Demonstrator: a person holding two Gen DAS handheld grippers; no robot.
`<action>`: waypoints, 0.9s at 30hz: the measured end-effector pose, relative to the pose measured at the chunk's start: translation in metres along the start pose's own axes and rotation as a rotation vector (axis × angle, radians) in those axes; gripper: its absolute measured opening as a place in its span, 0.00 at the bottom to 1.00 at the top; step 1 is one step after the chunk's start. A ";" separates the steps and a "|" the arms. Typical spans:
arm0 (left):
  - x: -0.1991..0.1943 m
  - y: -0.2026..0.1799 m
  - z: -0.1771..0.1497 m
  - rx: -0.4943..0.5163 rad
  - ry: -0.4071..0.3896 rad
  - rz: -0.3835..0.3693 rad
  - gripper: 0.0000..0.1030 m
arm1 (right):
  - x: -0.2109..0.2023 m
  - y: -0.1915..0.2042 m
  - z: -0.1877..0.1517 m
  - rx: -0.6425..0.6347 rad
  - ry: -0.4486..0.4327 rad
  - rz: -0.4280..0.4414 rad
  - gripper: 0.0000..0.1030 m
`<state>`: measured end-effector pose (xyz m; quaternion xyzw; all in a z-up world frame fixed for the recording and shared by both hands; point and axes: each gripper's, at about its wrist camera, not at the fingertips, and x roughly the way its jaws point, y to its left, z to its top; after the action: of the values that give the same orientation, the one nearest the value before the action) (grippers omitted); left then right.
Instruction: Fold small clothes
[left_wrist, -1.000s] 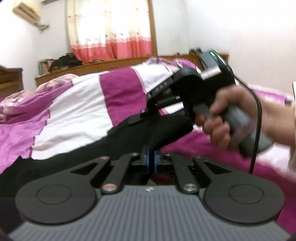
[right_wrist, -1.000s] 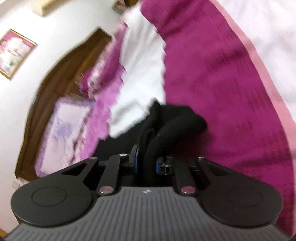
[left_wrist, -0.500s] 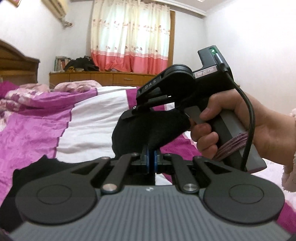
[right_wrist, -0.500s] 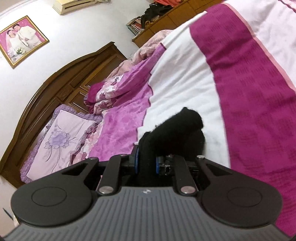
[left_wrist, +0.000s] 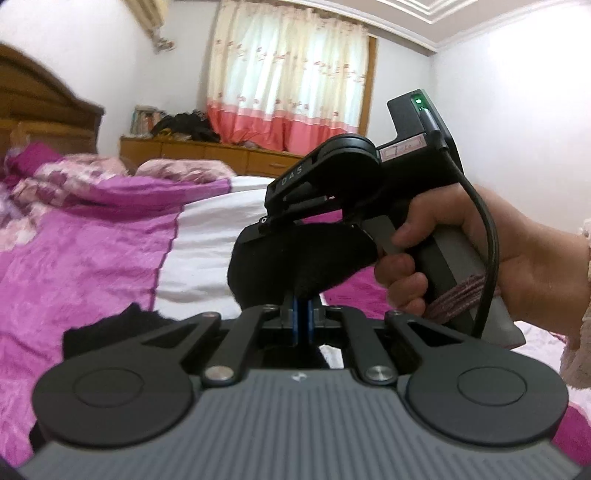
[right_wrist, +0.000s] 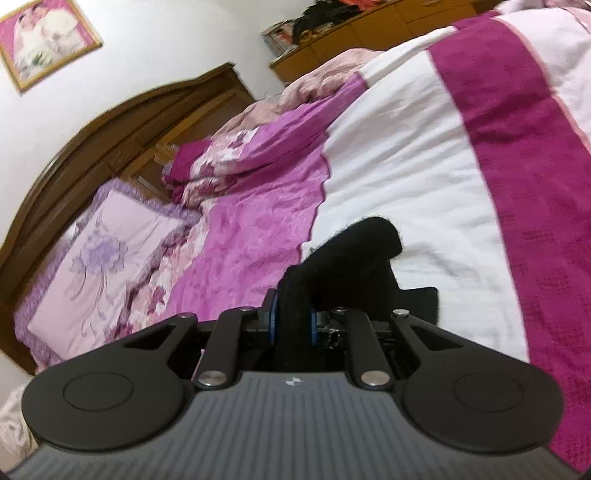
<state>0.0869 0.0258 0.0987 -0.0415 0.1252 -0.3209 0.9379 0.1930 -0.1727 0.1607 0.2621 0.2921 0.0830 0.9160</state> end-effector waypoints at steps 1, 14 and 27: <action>-0.001 0.005 -0.001 -0.025 0.007 -0.001 0.06 | 0.005 0.005 0.000 -0.013 0.006 -0.003 0.17; -0.011 0.062 -0.029 -0.162 0.062 0.032 0.06 | 0.082 0.062 -0.021 -0.108 0.114 -0.098 0.06; -0.027 0.093 -0.054 -0.306 0.103 0.064 0.07 | 0.135 0.083 -0.045 -0.126 0.183 -0.122 0.06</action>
<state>0.1074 0.1155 0.0377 -0.1633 0.2219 -0.2696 0.9227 0.2771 -0.0419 0.1075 0.1770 0.3841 0.0691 0.9035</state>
